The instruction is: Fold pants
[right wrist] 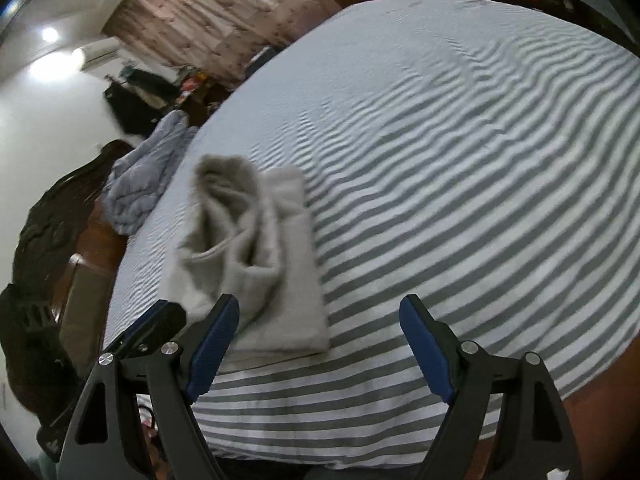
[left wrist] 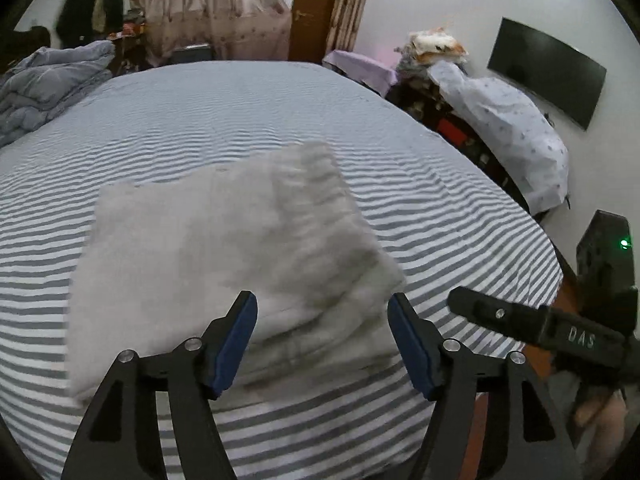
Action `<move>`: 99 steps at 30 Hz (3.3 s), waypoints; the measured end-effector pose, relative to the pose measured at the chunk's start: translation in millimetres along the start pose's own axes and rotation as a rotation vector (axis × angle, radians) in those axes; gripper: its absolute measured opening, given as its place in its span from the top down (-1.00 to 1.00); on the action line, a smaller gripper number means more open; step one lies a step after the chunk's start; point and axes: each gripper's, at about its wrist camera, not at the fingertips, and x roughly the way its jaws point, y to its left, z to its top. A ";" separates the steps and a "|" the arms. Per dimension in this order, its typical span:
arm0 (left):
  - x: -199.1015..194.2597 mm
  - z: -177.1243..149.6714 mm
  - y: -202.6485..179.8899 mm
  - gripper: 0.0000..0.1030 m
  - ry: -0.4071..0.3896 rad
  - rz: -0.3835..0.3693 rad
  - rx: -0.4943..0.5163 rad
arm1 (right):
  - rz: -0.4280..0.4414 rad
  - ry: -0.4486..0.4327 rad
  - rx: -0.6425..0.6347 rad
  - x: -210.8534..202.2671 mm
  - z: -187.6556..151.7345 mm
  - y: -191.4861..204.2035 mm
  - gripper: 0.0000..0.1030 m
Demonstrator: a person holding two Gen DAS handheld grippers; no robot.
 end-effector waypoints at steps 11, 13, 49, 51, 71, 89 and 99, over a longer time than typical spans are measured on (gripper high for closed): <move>-34.1 -13.7 132.7 -0.37 -0.021 0.259 -0.226 | 0.105 0.107 -0.053 52.7 -8.4 53.2 -0.57; -28.3 -19.3 145.5 -0.37 -0.002 0.272 -0.251 | 0.097 0.088 -0.025 61.6 -5.4 55.8 -0.61; 5.5 -38.5 136.7 -0.41 0.039 0.265 -0.047 | -0.113 0.036 -0.009 88.2 -3.2 55.2 -0.62; 6.6 -38.1 137.3 -0.44 0.042 0.266 -0.044 | -0.114 0.038 -0.002 87.8 -4.3 53.6 -0.62; -21.0 -27.5 149.7 -0.48 0.088 0.221 -0.115 | -0.136 0.117 -0.048 78.5 -22.4 45.6 -0.64; 22.2 -30.3 231.9 -0.53 0.223 -0.142 -0.480 | 0.212 0.195 0.023 89.8 -3.1 -3.6 -0.94; 43.2 -12.5 232.0 -0.63 0.175 -0.189 -0.450 | 0.345 0.168 -0.027 123.0 11.2 -0.4 -0.99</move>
